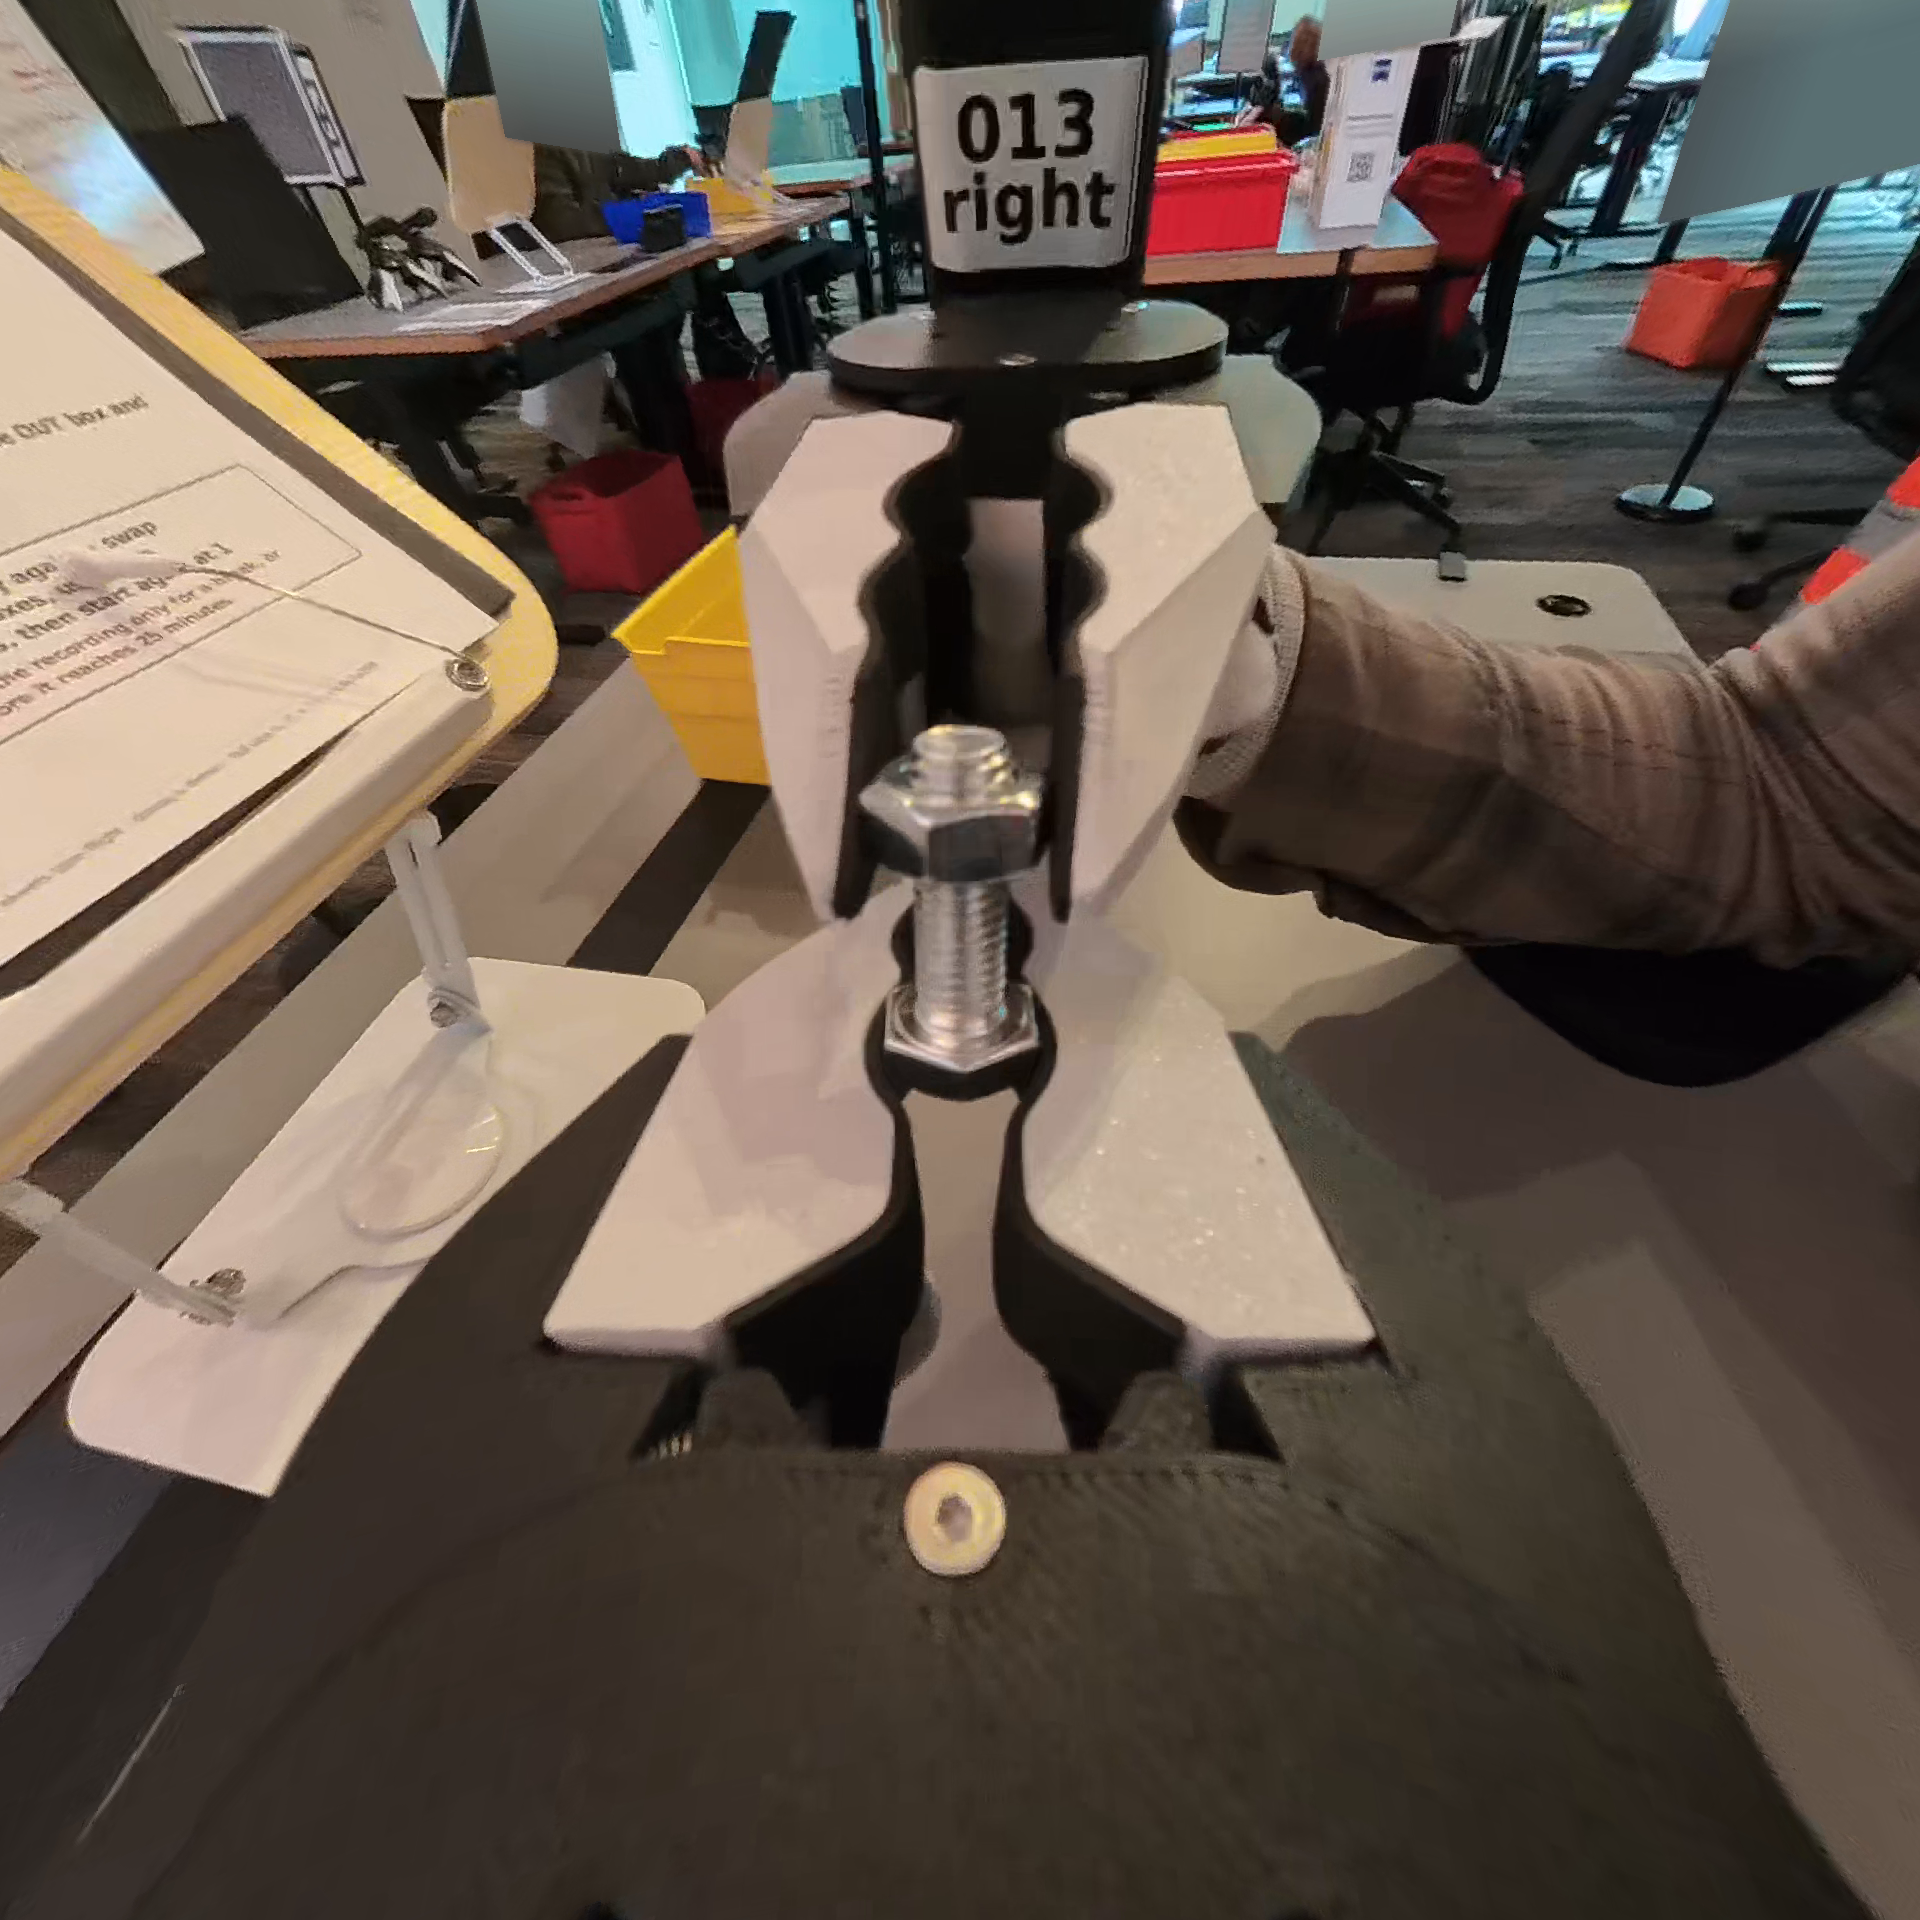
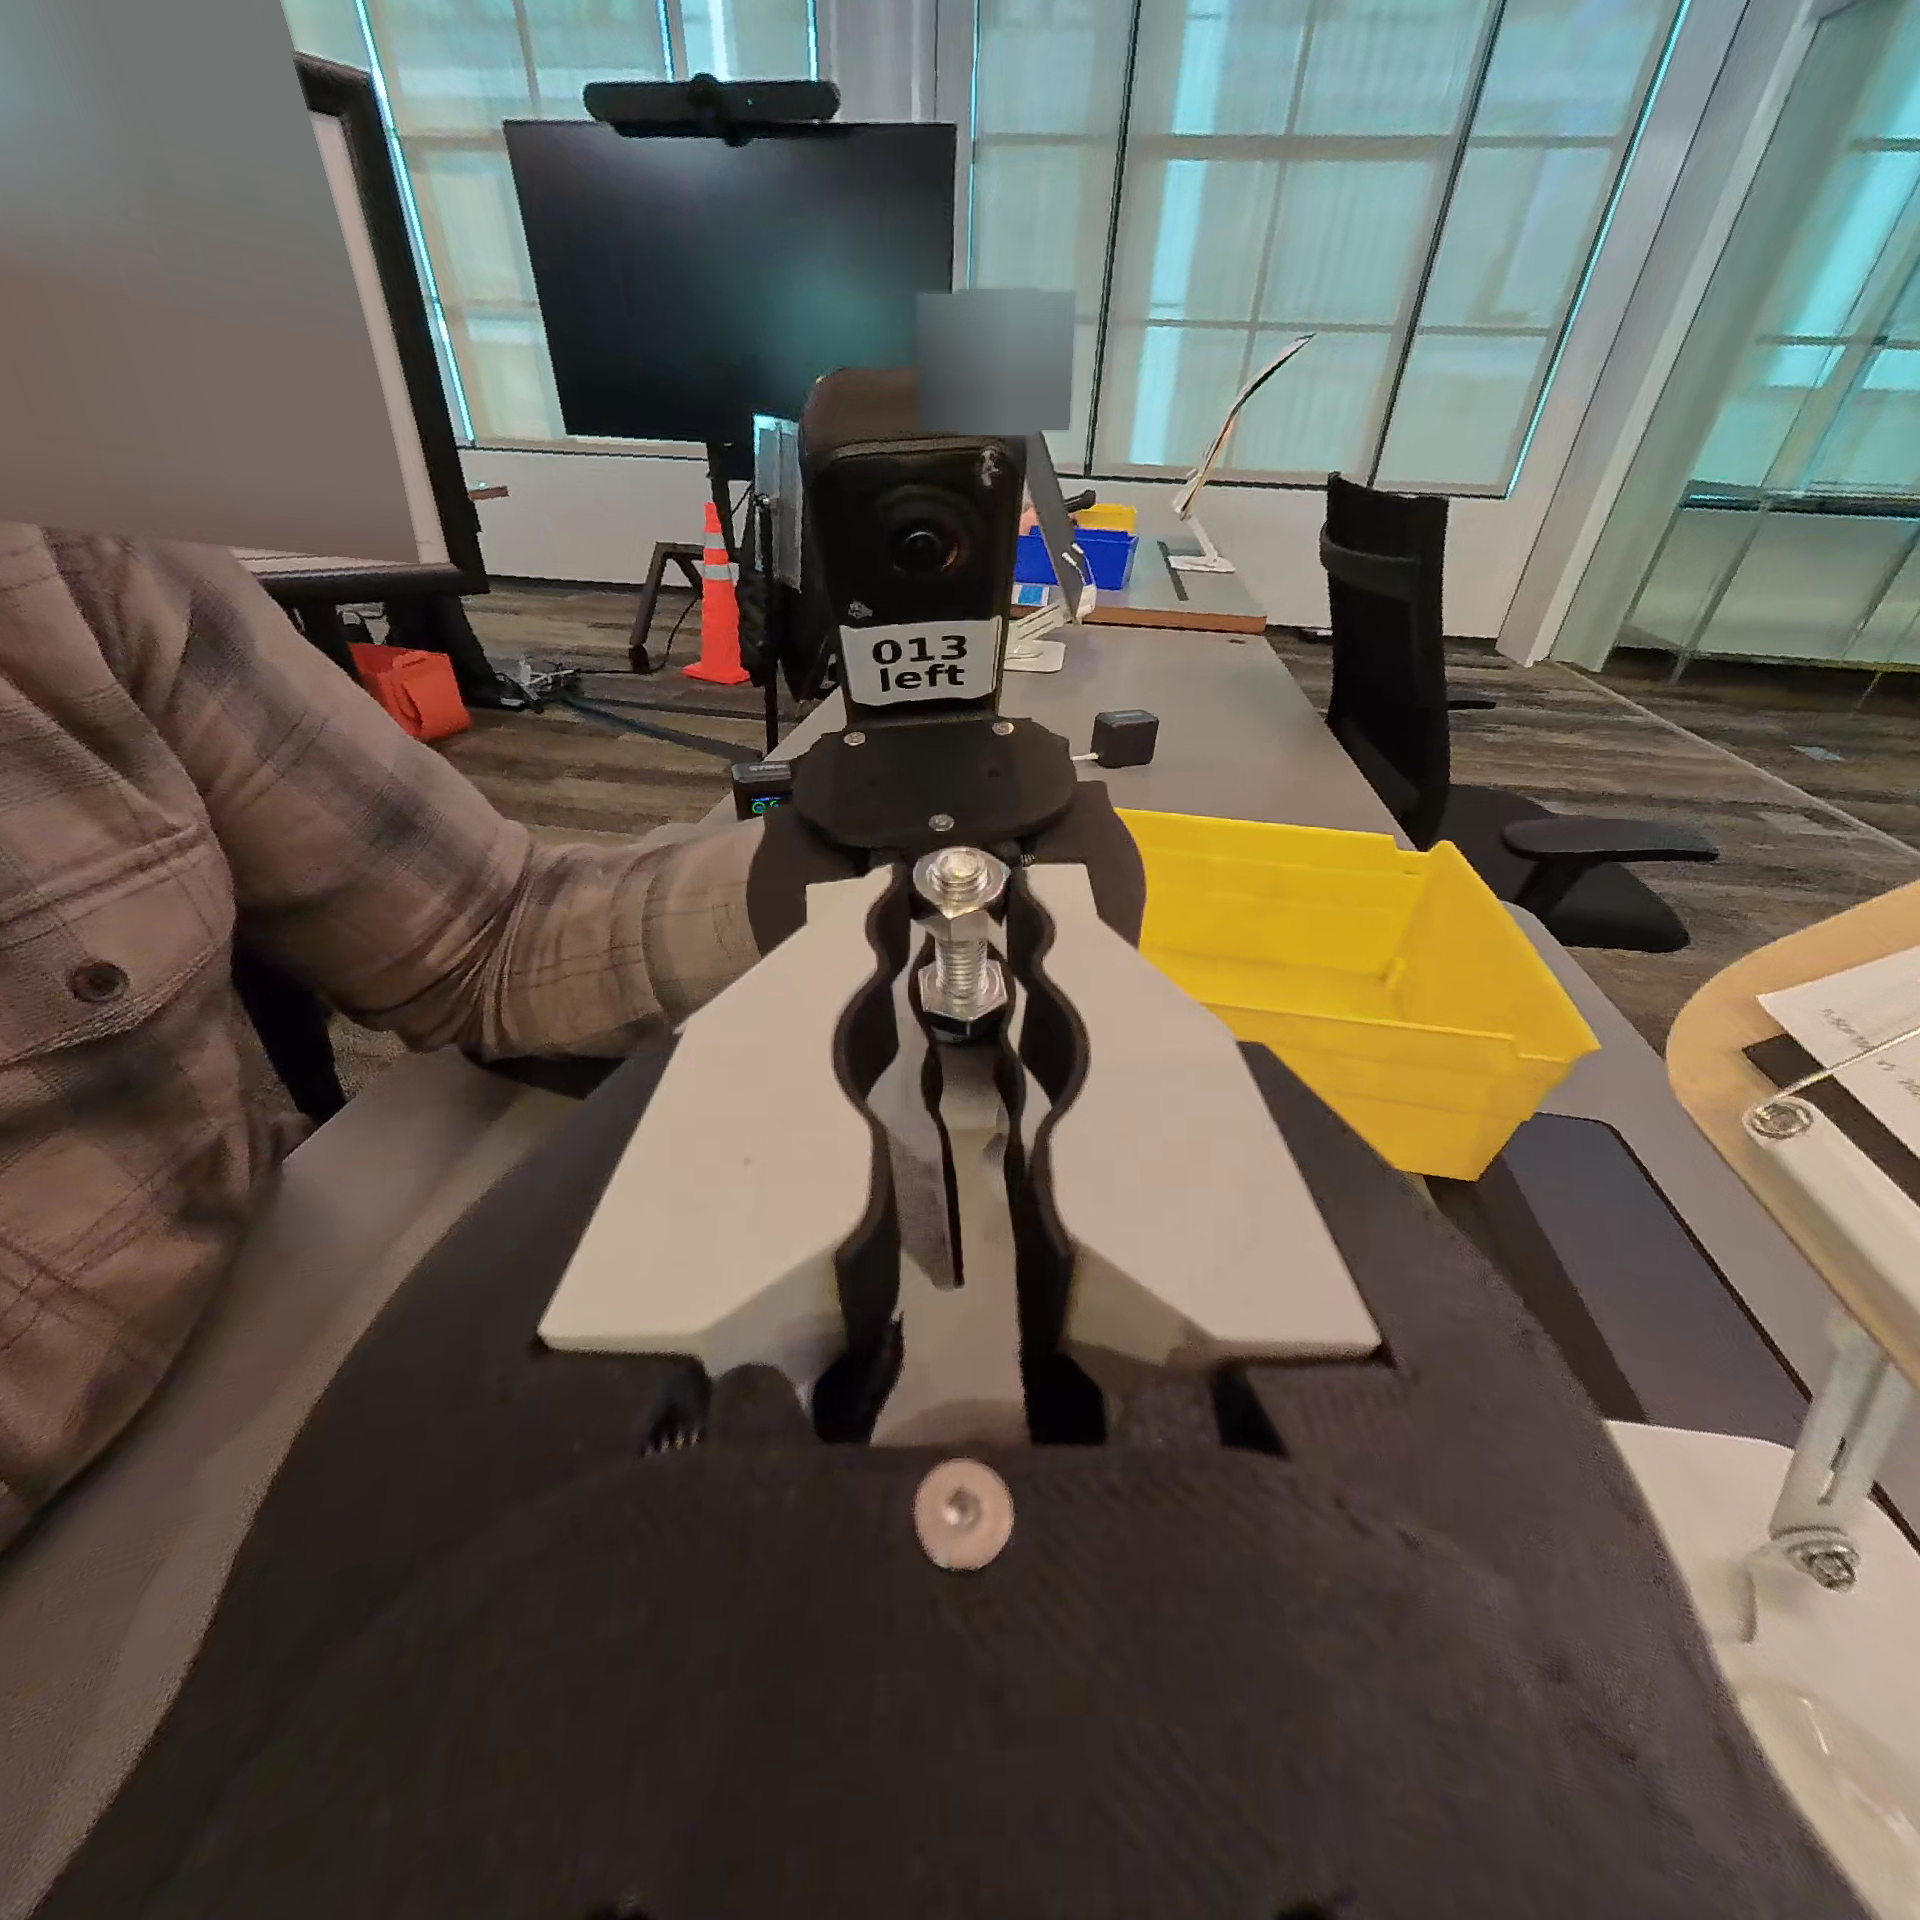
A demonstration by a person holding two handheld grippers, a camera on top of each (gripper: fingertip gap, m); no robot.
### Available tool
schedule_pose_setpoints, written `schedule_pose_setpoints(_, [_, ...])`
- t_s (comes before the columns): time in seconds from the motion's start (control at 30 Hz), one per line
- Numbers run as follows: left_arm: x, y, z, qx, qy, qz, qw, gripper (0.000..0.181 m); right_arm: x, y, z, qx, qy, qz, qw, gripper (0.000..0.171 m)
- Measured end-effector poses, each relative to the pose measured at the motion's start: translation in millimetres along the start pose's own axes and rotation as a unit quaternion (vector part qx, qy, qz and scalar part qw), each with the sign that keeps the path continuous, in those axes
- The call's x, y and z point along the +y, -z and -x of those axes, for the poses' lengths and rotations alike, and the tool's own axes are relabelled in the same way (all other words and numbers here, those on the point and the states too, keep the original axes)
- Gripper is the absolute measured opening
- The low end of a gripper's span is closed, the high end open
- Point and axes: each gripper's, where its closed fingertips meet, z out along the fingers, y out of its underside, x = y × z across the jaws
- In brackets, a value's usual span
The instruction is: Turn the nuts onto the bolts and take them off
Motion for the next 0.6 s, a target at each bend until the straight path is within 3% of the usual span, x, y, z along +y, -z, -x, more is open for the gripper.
schedule_pose_setpoints(0.23, [2.7,-1.3,6.8,-0.033,-0.022,0.013,0.999,0.018,5.8,1.4,-1.1,0.013,0.020,0.028,0.999,0.016])
schedule_pose_setpoints(0.6, [7.0,0.0,7.4,-0.046,-0.050,0.037,0.997,0.014,9.8,-2.3,0.5,0.022,0.059,0.041,0.997,0.016])
